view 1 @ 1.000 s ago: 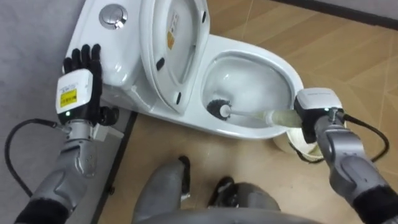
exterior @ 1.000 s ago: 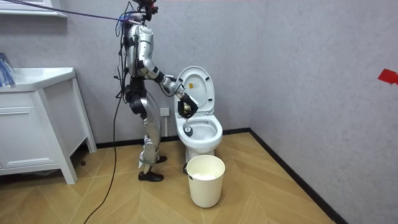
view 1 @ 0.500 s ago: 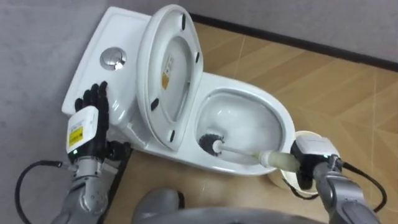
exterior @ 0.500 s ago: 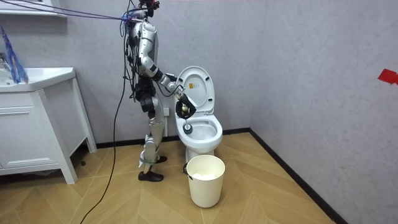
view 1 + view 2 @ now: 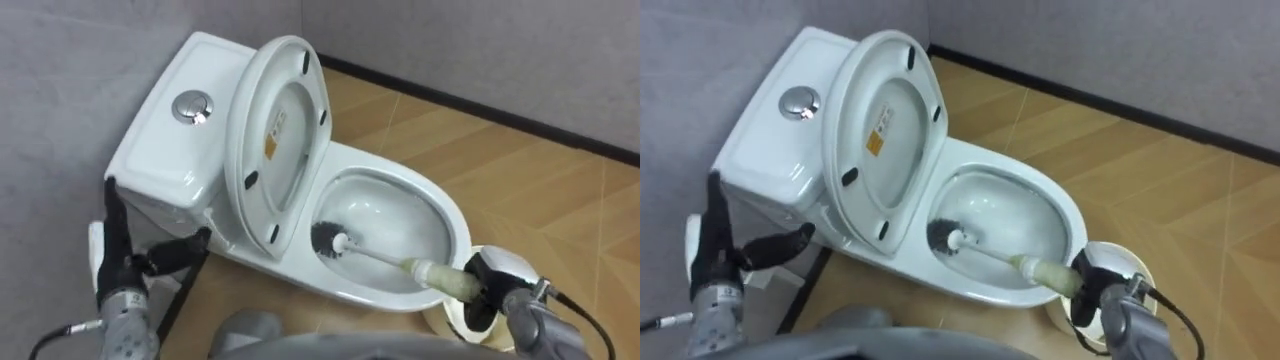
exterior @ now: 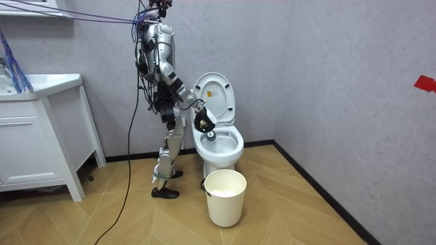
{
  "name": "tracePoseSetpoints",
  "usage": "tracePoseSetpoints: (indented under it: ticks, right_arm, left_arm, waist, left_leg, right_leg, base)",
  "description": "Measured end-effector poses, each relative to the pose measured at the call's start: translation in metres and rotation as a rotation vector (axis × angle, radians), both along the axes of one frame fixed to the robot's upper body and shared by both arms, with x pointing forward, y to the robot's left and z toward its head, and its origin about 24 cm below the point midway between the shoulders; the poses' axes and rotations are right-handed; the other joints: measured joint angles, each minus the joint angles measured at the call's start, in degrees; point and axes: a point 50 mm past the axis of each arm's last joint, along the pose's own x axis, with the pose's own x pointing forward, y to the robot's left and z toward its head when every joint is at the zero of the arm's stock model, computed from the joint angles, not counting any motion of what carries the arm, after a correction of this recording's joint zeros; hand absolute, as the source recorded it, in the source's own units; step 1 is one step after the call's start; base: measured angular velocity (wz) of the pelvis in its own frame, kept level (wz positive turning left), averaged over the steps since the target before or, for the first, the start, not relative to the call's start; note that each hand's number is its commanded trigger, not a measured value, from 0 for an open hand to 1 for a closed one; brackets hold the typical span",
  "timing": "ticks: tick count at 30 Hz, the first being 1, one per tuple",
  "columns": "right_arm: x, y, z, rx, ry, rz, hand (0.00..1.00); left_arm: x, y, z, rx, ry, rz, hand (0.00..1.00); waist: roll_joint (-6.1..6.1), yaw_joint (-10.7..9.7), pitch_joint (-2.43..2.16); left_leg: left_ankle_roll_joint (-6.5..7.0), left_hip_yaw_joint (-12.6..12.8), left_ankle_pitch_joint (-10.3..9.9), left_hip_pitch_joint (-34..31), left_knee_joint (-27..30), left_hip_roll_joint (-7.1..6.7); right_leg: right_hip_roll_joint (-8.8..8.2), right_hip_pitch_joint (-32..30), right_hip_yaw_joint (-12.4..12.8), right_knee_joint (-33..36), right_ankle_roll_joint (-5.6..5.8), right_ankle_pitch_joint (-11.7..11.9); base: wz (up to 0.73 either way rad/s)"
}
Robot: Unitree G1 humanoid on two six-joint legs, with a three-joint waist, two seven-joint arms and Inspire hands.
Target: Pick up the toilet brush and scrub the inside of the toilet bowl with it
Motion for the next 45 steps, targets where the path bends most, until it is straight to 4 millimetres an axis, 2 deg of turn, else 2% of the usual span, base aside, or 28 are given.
tracePoseSetpoints:
  ticks: [1, 3, 7, 9, 10, 14, 18, 21, 24, 29, 34, 36, 38, 39, 40, 42, 45]
  right_arm:
    - [-0.001, 0.0, 0.0, 0.008, -0.003, -0.013, 1.0]
    - [-0.006, -0.004, -0.003, 0.038, -0.019, -0.092, 1.0]
    - [-0.009, -0.013, -0.001, 0.083, -0.102, -0.239, 1.0]
    - [-0.017, -0.021, 0.002, 0.106, -0.168, -0.35, 1.0]
    - [-0.019, -0.023, 0.003, 0.111, -0.184, -0.378, 1.0]
    - [-0.021, -0.035, 0.011, 0.101, -0.31, -0.5, 1.0]
    - [-0.028, -0.04, 0.013, 0.073, -0.409, -0.617, 1.0]
    - [-0.042, -0.038, 0.011, 0.063, -0.431, -0.71, 1.0]
    - [-0.049, -0.04, 0.011, 0.042, -0.448, -0.756, 1.0]
    - [-0.053, -0.044, 0.011, 0.022, -0.467, -0.815, 1.0]
    - [-0.065, -0.04, 0.0, 0.022, -0.406, -0.878, 1.0]
    - [-0.073, -0.036, -0.009, 0.039, -0.355, -0.957, 1.0]
    - [-0.079, -0.032, -0.013, 0.056, -0.331, -1.005, 1.0]
    - [-0.082, -0.03, -0.014, 0.066, -0.32, -1.034, 0.94]
    - [-0.084, -0.03, -0.015, 0.068, -0.316, -1.044, 0.0]
    - [-0.089, -0.027, -0.018, 0.09, -0.293, -1.09, 0.0]
    - [-0.098, -0.024, -0.023, 0.122, -0.239, -1.13, 0.0]
  left_arm:
    - [-0.006, 0.002, -0.003, -0.023, 0.015, 0.027, 0.0]
    - [-0.03, 0.006, -0.019, -0.12, 0.092, 0.132, 0.0]
    - [-0.058, 0.003, -0.031, -0.226, 0.152, 0.236, 0.0]
    - [-0.075, 0.004, -0.037, -0.266, 0.193, 0.313, 0.0]
    - [-0.078, 0.005, -0.038, -0.275, 0.198, 0.337, 0.0]
    - [-0.102, 0.01, -0.044, -0.328, 0.232, 0.492, 0.0]
    - [-0.114, 0.006, -0.048, -0.381, 0.243, 0.553, 0.0]
    - [-0.122, -0.003, -0.052, -0.417, 0.287, 0.561, 0.0]
    - [-0.126, -0.007, -0.057, -0.447, 0.341, 0.562, 0.0]
    - [-0.118, -0.006, -0.061, -0.424, 0.393, 0.496, 0.0]
    - [-0.089, -0.006, -0.064, -0.369, 0.446, 0.303, 0.0]
    - [-0.074, -0.006, -0.065, -0.328, 0.459, 0.221, 0.0]
    - [-0.066, -0.006, -0.065, -0.29, 0.469, 0.178, 0.0]
    - [-0.061, -0.007, -0.065, -0.26, 0.484, 0.128, 0.0]
    - [-0.058, -0.008, -0.065, -0.246, 0.492, 0.095, 0.0]
    - [-0.051, -0.012, -0.065, -0.206, 0.514, -0.008, 0.0]
    - [-0.042, -0.014, -0.065, -0.164, 0.525, -0.075, 0.0]
  waist:
    - [-0.18, -0.1, 0.1]
    - [-0.45, -0.2, 0.36]
    - [-0.13, -1.6, 0.38]
    - [0.34, -1.8, -0.06]
    - [0.48, -1.8, -0.13]
    - [1.63, -4.1, -0.5]
    - [2.64, -6.7, -0.74]
    - [3.61, -7.8, -1.29]
    - [4.5, -8.7, -1.28]
    - [4.8, -10.0, -1.09]
    - [4.74, -10.9, -0.87]
    - [4.97, -10.9, -0.76]
    - [5.11, -11.0, -0.7]
    - [5.35, -11.4, -0.68]
    - [5.48, -11.7, -0.66]
    - [5.89, -12.6, -0.72]
    - [6.25, -13.2, -0.66]
  left_leg:
    - [0.0, 0.0, 0.0, 0.0, 0.0, -0.01]
    - [0.11, 0.1, -0.2, -0.1, 0.0, 0.01]
    - [0.59, 0.0, -1.0, -0.4, 0.8, 0.39]
    - [0.91, 0.4, -1.2, -0.2, 0.8, 0.18]
    - [0.97, 0.5, -1.2, 0.0, 0.8, 0.13]
    - [1.44, 2.6, -1.2, 2.1, -0.4, 0.05]
    - [1.66, 3.8, -1.2, 3.2, -1.6, -0.01]
    - [1.66, 5.2, -1.2, 4.0, -2.2, -0.01]
    - [1.62, 7.2, -1.2, 4.9, -2.9, 0.03]
    - [1.59, 8.0, -1.2, 6.5, -4.1, -0.02]
    - [1.6, 8.8, -1.2, 6.7, -4.5, 0.24]
    - [1.61, 9.3, -1.2, 7.1, -5.3, 0.24]
    - [1.6, 9.8, -1.2, 7.6, -5.8, 0.46]
    - [1.57, 10.2, -1.3, 7.6, -6.0, 0.62]
    - [1.58, 10.3, -1.4, 7.6, -5.9, 0.64]
    - [1.61, 10.8, -1.4, 7.7, -6.0, 0.68]
    - [1.6, 11.0, -1.4, 7.8, -6.0, 0.78]
  right_leg:
    - [-0.03, 0.0, 0.0, 0.0, 0.01, 0.0]
    - [-0.04, 0.0, -0.1, 0.0, 0.15, 0.1]
    - [-0.04, 0.0, 0.3, 0.0, 0.67, 0.4]
    - [-0.21, 0.1, 1.5, -0.1, 1.15, 0.4]
    - [-0.22, 0.1, 1.9, -0.1, 1.28, 0.4]
    - [-0.52, 0.6, 4.0, -0.1, 1.81, 0.7]
    - [-0.68, 0.6, 5.2, -0.1, 2.0, 0.9]
    - [-0.6, 0.5, 6.4, -0.3, 2.02, 0.9]
    - [-0.47, 0.5, 8.0, -0.5, 2.01, 0.9]
    - [-0.35, 1.0, 9.7, -0.8, 2.0, 0.9]
    - [-0.17, 0.8, 10.7, -1.3, 2.23, 1.1]
    - [0.25, 0.8, 11.7, -1.7, 2.26, 1.3]
    - [0.52, 0.8, 12.6, -1.7, 2.23, 1.3]
    - [0.55, 0.8, 12.8, -1.8, 2.24, 1.4]
    - [0.57, 0.8, 12.8, -1.9, 2.25, 1.4]
    - [0.58, 0.6, 13.0, -1.8, 2.26, 1.6]
    - [0.71, 0.6, 13.5, -1.7, 2.12, 1.8]
  base:
    - [0.05]
    - [0.08]
    - [0.0]
    - [-0.15]
    - [-0.17]
    - [-0.26]
    - [-0.19]
    - [-0.2]
    - [-0.28]
    - [-0.19]
    - [-0.06]
    - [-0.17]
    - [-0.21]
    - [-0.13]
    - [-0.09]
    - [-0.08]
    - [-0.09]
